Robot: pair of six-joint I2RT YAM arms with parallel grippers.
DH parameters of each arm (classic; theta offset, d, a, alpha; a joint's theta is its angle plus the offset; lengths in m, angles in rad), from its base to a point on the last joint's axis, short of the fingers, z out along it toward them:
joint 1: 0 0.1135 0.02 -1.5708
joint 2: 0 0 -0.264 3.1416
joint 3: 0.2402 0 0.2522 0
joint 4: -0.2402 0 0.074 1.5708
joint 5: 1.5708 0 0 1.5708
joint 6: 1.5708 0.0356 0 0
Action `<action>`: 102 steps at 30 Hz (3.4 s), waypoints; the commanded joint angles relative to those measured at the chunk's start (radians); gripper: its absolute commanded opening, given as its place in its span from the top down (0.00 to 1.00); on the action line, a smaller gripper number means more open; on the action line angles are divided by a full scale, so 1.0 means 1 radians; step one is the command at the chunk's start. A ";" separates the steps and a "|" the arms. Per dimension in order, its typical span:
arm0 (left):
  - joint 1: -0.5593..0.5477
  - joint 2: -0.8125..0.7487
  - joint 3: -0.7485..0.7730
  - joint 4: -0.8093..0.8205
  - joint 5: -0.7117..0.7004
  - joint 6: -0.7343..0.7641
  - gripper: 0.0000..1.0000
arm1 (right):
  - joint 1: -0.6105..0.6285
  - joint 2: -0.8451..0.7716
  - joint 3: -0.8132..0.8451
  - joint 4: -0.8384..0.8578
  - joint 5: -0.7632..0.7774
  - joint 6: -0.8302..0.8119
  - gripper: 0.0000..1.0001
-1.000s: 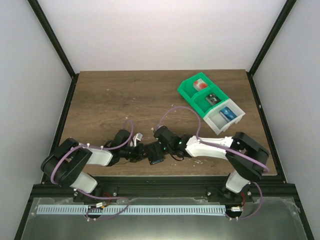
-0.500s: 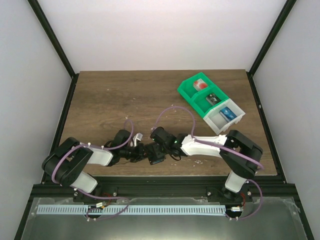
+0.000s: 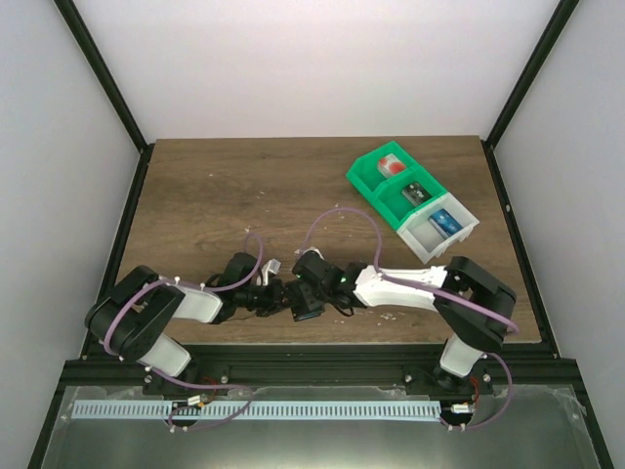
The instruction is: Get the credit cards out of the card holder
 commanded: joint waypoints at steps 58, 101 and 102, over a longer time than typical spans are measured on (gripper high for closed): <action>0.009 -0.284 0.043 -0.425 -0.169 0.249 1.00 | -0.084 -0.414 -0.213 -0.012 -0.090 0.176 0.74; 0.009 -0.329 -0.030 -0.376 -0.142 0.233 1.00 | -0.086 -0.194 -0.315 0.269 -0.247 0.365 0.48; 0.010 -0.328 -0.033 -0.371 -0.142 0.229 1.00 | -0.086 -0.193 -0.316 0.272 -0.247 0.366 0.47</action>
